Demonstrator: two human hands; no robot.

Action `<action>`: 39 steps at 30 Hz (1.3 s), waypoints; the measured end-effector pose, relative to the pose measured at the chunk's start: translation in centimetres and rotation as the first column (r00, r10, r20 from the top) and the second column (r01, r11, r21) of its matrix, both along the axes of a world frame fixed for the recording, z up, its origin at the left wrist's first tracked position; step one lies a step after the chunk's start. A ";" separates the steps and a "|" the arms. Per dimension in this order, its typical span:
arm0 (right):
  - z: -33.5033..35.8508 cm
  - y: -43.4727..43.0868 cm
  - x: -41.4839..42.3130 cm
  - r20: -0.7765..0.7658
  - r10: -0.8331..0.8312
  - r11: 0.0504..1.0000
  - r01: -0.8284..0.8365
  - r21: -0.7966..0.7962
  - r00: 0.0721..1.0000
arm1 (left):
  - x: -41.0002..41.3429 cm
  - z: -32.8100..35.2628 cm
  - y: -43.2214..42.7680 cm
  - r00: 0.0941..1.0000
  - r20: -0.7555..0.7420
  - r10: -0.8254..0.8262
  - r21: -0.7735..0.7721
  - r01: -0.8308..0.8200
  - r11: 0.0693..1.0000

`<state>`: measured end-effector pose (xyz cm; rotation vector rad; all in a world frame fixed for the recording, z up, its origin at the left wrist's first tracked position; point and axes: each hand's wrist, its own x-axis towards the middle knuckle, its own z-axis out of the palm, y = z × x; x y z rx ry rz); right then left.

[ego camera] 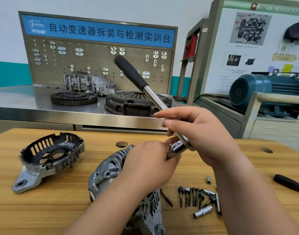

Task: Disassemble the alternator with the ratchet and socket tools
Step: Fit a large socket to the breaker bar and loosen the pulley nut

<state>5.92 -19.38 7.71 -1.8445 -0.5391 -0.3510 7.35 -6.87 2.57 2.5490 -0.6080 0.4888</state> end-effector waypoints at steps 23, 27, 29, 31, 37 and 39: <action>0.1 -0.7 -0.2 0.098 0.218 0.975 -0.212 -0.070 0.971 | 0.0 0.0 0.1 1.000 0.016 0.007 0.047 -0.008 0.999; -0.1 0.1 -0.3 0.035 -0.058 0.996 0.060 -0.060 0.998 | 0.0 -0.1 0.0 1.000 0.029 0.007 0.017 -0.007 1.000; -0.3 0.9 -0.4 0.084 -0.313 0.929 0.323 -0.180 0.946 | 0.1 -0.2 0.0 1.000 0.027 0.007 0.011 -0.007 1.000; -0.3 1.3 -0.5 0.129 -0.452 0.806 0.466 -0.364 0.883 | 0.1 -0.2 -0.1 0.999 0.039 0.003 0.034 -0.004 0.999; 0.0 0.8 -0.5 0.089 -0.473 0.771 0.460 -0.440 0.877 | 0.2 -0.3 -0.1 0.999 0.049 0.000 0.025 -0.002 1.000; -0.2 0.7 -0.5 0.113 -0.396 0.834 0.409 -0.371 0.911 | 0.3 -0.3 0.0 0.999 0.044 0.018 0.012 -0.019 1.000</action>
